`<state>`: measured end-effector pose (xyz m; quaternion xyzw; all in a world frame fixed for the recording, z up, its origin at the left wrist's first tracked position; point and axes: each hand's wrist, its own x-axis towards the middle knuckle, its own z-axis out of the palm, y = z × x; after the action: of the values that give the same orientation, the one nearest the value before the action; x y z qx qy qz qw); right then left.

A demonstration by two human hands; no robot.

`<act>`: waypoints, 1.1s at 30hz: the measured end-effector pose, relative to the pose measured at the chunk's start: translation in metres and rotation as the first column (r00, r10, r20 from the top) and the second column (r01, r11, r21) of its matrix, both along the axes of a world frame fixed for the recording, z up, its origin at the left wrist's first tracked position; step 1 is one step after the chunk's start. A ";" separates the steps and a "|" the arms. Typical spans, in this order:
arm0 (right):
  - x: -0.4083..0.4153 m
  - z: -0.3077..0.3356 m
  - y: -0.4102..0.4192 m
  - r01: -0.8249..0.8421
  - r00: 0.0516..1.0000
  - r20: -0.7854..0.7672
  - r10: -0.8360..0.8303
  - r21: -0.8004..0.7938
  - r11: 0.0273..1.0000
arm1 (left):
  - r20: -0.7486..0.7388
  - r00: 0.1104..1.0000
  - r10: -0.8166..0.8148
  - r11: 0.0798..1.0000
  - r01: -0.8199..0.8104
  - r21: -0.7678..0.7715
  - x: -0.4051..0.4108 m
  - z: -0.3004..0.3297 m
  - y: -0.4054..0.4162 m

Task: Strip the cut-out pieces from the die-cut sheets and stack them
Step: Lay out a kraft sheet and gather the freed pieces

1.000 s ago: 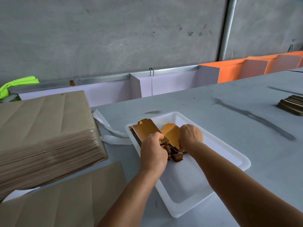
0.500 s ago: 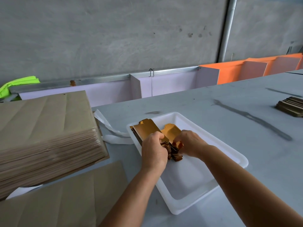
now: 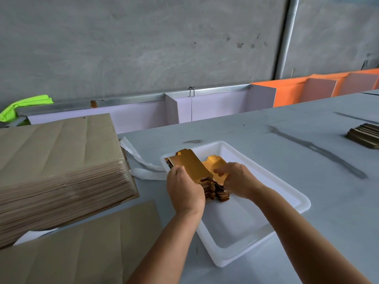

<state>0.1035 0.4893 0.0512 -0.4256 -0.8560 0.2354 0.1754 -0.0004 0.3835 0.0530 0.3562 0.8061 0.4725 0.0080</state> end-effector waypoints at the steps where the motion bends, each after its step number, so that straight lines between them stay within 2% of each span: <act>1: 0.000 -0.001 -0.001 -0.010 1.000 0.006 0.010 0.001 1.000 | 0.007 1.000 -0.002 1.000 0.002 -0.006 0.001 0.001 0.000; 8: 0.004 -0.001 -0.002 0.087 0.992 0.077 -0.095 0.101 0.991 | -0.018 1.000 -0.017 1.000 0.016 -0.021 0.000 0.000 -0.001; 10: 0.004 -0.001 -0.005 0.057 0.993 0.091 -0.069 0.130 0.990 | -0.023 1.000 -0.020 1.000 0.019 -0.022 -0.001 0.000 -0.001; 14: 0.002 -0.002 -0.006 -0.004 0.974 0.223 -0.043 0.204 0.979 | -0.025 1.000 -0.013 1.000 0.012 -0.019 -0.001 -0.002 0.001; 18: -0.001 -0.006 -0.005 -0.012 0.970 0.239 -0.043 0.225 0.974 | -0.021 1.000 -0.015 1.000 0.015 -0.014 0.000 -0.002 0.003; 20: 0.001 -0.003 -0.007 0.043 0.980 0.178 -0.084 0.224 0.974 | 0.003 0.999 -0.034 0.999 0.034 -0.009 0.002 0.003 0.002; 23: 0.003 0.009 -0.021 0.164 0.986 -0.019 -0.166 0.295 0.941 | 0.054 0.997 -0.051 0.999 0.051 0.004 0.005 0.013 -0.010; 27: 0.002 0.020 -0.067 0.255 0.944 -0.308 -0.120 0.452 0.855 | -0.076 0.991 -0.109 0.993 0.113 0.046 0.011 0.005 -0.056; 30: -0.002 0.026 -0.128 0.236 0.892 -0.452 0.019 0.499 0.834 | -0.248 0.955 -0.161 0.986 0.144 -0.086 0.014 -0.022 -0.108; 33: -0.011 0.019 -0.184 0.048 0.874 -0.431 0.223 0.535 0.844 | -0.375 0.918 -0.128 0.946 -0.001 -0.324 -0.003 -0.043 -0.161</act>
<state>0.0920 0.3055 0.0700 -0.2482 -0.8361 0.0957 0.4798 -0.0033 0.2222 0.0100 0.4636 0.8447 0.2553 -0.0803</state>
